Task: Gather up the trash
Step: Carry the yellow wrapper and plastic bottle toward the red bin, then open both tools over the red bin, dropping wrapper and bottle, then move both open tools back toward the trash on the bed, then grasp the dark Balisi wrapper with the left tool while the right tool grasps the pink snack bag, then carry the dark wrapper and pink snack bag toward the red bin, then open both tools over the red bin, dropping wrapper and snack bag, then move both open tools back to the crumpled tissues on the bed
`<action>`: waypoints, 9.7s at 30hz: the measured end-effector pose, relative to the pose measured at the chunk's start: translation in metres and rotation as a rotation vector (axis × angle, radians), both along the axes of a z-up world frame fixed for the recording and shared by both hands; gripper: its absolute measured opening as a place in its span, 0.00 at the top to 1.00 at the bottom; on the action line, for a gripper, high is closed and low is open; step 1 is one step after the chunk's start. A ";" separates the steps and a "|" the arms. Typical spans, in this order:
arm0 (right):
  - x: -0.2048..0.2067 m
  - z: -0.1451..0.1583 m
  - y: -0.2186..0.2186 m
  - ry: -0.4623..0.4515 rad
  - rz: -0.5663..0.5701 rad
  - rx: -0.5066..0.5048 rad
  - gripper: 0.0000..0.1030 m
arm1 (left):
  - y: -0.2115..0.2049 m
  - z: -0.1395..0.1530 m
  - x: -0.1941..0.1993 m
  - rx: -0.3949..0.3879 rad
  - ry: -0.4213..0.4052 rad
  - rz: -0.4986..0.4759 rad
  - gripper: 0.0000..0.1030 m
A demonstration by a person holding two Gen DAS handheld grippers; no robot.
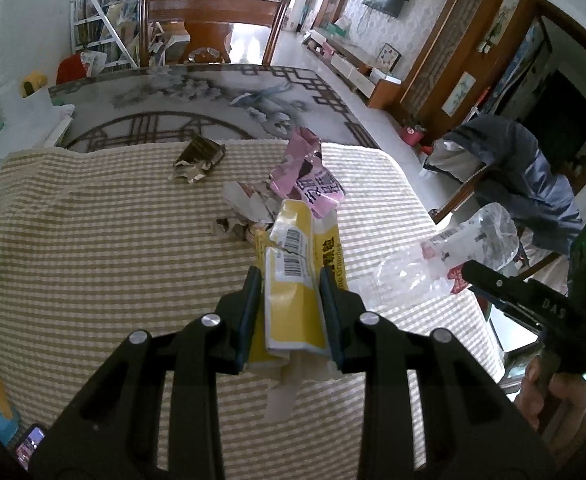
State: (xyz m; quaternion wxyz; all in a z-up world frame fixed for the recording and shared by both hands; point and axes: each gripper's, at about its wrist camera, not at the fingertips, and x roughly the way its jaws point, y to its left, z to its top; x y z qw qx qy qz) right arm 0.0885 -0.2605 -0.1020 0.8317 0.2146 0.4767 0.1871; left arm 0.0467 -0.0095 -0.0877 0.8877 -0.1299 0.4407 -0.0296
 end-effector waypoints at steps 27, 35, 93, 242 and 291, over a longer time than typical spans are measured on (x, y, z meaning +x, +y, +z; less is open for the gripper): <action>0.029 0.017 -0.130 -0.070 -0.105 -0.034 0.61 | -0.140 0.000 0.059 -0.010 0.003 -0.126 0.72; 0.025 0.015 -0.204 -0.072 -0.232 -0.083 0.61 | -0.214 -0.003 0.083 -0.012 0.014 -0.238 0.72; -0.008 -0.011 -0.083 0.002 -0.185 -0.154 0.33 | 0.060 -0.067 0.191 0.352 0.139 0.088 0.16; 0.023 0.003 -0.268 -0.069 -0.314 -0.028 0.86 | -0.288 0.004 0.086 0.070 -0.012 -0.348 0.51; 0.044 -0.016 -0.210 0.014 -0.216 -0.007 0.45 | -0.037 -0.047 0.098 0.285 0.159 0.238 0.20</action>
